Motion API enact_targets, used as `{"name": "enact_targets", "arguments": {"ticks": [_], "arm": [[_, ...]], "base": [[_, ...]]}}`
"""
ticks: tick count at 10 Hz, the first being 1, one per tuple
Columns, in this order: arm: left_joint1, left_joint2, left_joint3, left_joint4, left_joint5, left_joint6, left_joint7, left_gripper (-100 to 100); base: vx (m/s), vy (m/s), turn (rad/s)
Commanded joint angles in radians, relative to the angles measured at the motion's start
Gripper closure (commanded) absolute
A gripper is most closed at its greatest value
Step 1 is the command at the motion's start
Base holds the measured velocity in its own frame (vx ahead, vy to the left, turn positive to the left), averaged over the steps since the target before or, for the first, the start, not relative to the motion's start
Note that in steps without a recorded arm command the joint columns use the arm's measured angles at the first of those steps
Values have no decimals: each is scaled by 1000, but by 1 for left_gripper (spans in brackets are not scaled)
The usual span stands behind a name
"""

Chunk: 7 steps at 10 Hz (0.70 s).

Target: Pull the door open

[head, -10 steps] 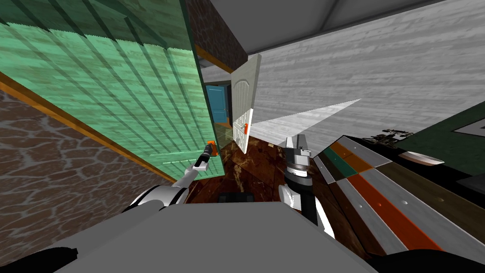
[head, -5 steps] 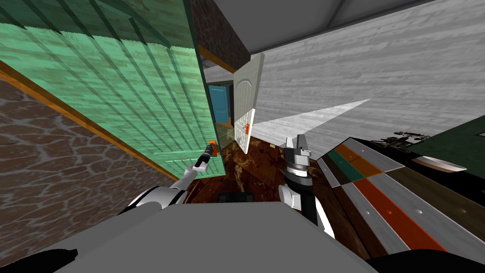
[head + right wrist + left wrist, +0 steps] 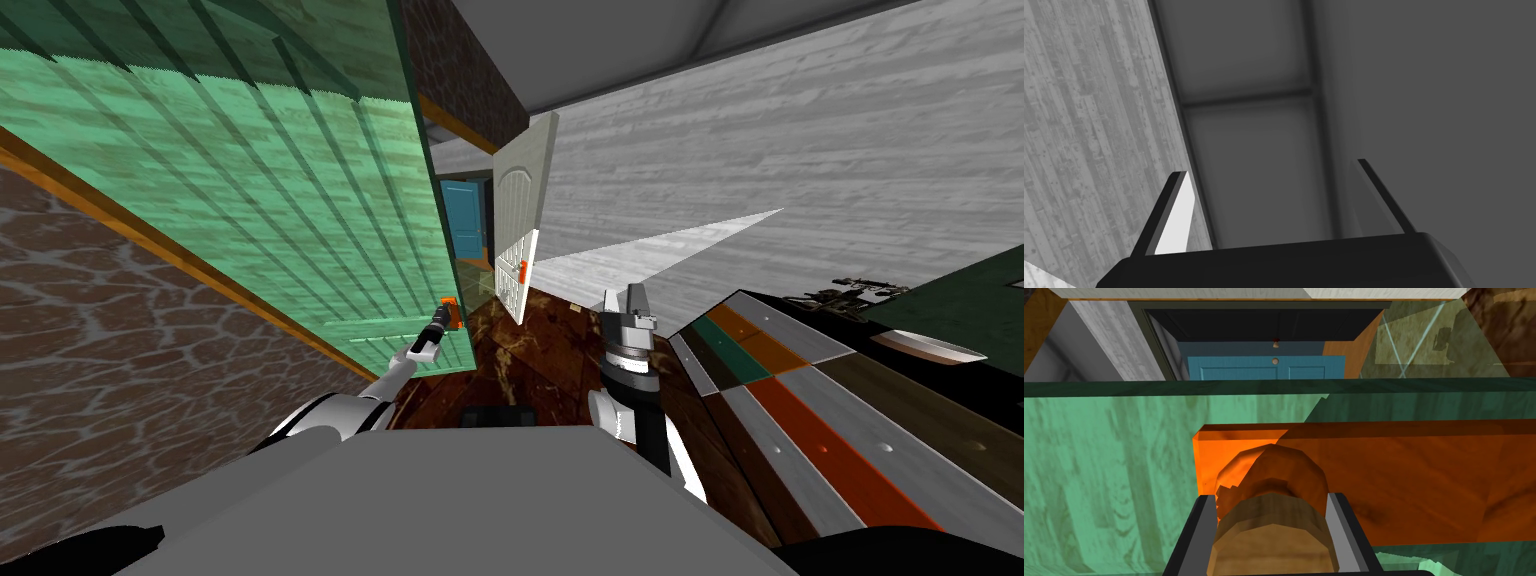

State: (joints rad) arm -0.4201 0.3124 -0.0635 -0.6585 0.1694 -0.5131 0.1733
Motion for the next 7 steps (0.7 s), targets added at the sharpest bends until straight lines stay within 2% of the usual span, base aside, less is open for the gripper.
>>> {"name": "enact_targets", "arguments": {"ticks": [1, 2, 5, 6, 7], "arm": [[-8, 0, 1, 7, 0, -9, 0, 100], [-8, 0, 1, 7, 0, -9, 0, 100], [17, 33, -72, -33, -20, -17, 68, 100], [17, 33, -72, -33, -20, -17, 68, 100], [24, 45, -97, -48, -27, -22, 91, 100]], "base": [[0, 0, 0], [-3, -6, -17], [18, -13, 90], [7, 3, 33], [6, 10, 28]]}}
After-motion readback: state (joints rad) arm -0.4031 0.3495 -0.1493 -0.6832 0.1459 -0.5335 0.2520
